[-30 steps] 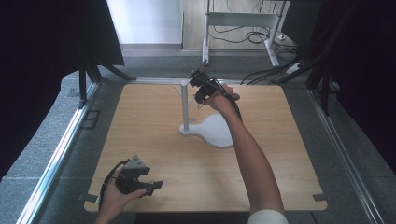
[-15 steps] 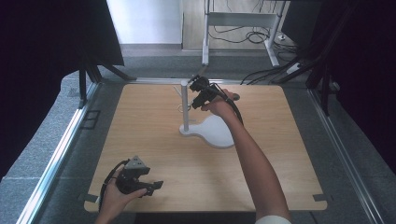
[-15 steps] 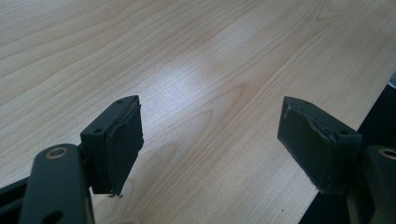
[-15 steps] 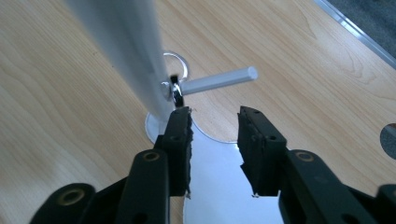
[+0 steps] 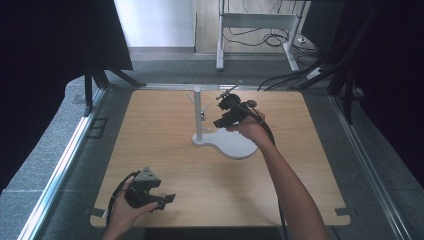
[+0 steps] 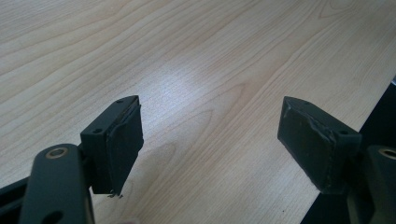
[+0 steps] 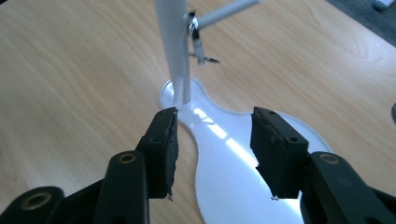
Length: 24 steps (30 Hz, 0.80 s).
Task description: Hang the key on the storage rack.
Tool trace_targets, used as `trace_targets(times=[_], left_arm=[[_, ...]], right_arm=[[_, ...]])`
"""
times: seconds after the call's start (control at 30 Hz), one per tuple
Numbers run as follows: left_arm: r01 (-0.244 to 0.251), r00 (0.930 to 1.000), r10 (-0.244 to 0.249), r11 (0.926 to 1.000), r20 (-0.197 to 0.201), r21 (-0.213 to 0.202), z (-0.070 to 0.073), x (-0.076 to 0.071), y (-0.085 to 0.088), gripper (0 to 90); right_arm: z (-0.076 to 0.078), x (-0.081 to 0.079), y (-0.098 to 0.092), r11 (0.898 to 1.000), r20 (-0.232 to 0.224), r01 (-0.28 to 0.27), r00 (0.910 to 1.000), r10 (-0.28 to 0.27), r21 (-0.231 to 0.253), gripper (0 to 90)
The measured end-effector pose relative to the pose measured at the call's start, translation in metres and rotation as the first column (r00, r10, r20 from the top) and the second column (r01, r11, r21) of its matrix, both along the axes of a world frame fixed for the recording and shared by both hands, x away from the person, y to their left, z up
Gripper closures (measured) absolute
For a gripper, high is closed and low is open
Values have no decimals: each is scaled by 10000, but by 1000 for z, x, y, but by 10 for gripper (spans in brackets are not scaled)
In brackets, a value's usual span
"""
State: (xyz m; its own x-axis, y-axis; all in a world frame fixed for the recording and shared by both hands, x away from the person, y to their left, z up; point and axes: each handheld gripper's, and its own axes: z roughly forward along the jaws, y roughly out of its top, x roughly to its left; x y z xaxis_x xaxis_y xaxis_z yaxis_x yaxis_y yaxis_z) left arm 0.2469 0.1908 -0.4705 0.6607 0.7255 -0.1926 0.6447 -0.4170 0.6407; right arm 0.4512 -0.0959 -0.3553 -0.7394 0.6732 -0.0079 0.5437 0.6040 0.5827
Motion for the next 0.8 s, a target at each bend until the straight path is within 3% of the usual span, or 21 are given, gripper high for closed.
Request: trace_targets(times=[0.07, 0.1, 0.23, 0.27, 0.43, 0.63, 0.8], left_arm=[[22, 10000, -22, 10000, 12, -49, 1, -1, 0, 228], [20, 10000, -20, 10000, 46, -82, 2, -1, -1, 228], [45, 10000, -45, 10000, 60, -40, 2, -2, -2, 228], [38, 10000, -38, 10000, 46, -15, 2, -1, -2, 228], [11, 10000, -11, 10000, 36, 10, 1, -1, -3, 228], [7, 10000, -7, 10000, -15, 80, 0, -1, -4, 228], [20, 10000, -20, 9999, -20, 165, -1, -1, -5, 228]], right_arm=[[-1, -5, -3, 9999, 38, -67, 10000, 67, 83, 508], [-5, -16, -10, 9992, 36, -233, 9997, 232, 332, 504], [-12, -30, -18, 9984, 125, -375, 9992, 371, 420, 496], [-18, -41, -26, 9978, 195, -420, 9990, 411, 513, 495], [-33, -62, -40, 9981, 284, -391, 9989, 378, 472, 489], [-50, -80, -54, 9969, 267, -354, 9991, 336, 702, 489], [-75, -98, -67, 9948, 242, -233, 9995, 210, 996, 489]])
